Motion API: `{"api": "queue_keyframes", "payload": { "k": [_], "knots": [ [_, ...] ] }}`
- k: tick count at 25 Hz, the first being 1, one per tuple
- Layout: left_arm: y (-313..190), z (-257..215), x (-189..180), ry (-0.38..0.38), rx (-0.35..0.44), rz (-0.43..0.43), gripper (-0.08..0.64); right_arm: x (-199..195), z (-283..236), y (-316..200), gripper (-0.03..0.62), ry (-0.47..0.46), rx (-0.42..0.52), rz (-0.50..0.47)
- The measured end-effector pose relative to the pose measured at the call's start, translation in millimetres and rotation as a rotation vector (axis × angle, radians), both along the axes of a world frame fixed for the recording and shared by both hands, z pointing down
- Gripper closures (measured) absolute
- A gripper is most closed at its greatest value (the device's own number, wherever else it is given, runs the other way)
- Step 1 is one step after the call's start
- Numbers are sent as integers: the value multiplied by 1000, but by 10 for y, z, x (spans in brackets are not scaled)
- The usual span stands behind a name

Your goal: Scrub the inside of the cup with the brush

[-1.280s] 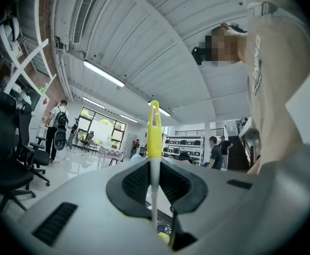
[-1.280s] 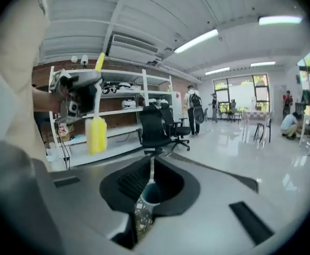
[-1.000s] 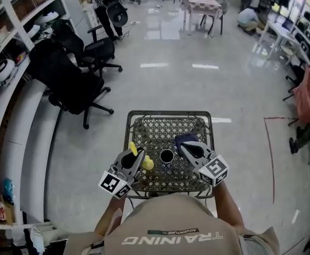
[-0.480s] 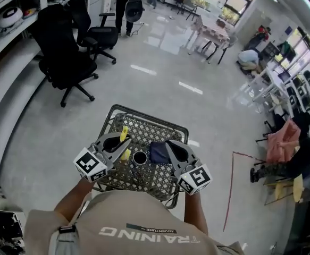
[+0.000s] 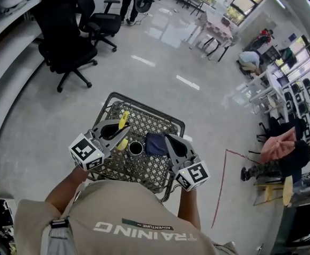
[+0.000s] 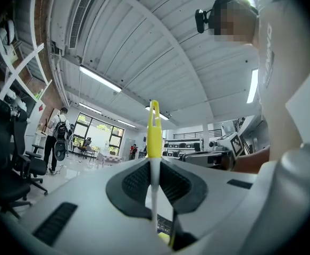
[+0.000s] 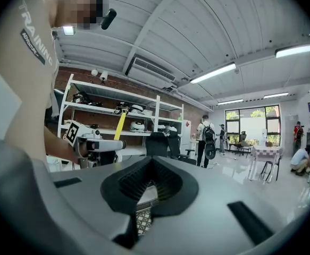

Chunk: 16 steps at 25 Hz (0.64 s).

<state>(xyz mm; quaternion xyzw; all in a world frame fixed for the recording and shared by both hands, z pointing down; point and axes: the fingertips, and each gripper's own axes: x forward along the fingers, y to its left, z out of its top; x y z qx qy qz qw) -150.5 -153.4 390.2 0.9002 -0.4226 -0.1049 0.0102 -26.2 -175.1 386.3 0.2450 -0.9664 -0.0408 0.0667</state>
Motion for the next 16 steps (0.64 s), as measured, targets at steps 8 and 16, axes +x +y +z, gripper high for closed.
{"api": "queue_keyframes", "payload": {
  "k": [8, 16],
  "knots": [
    [5, 62, 4, -33, -19, -5, 518, 36, 73, -3, 577, 27, -22, 2],
    [10, 137, -93, -50, -32, -22, 518, -82, 148, -41, 577, 51, -11, -39]
  ]
}}
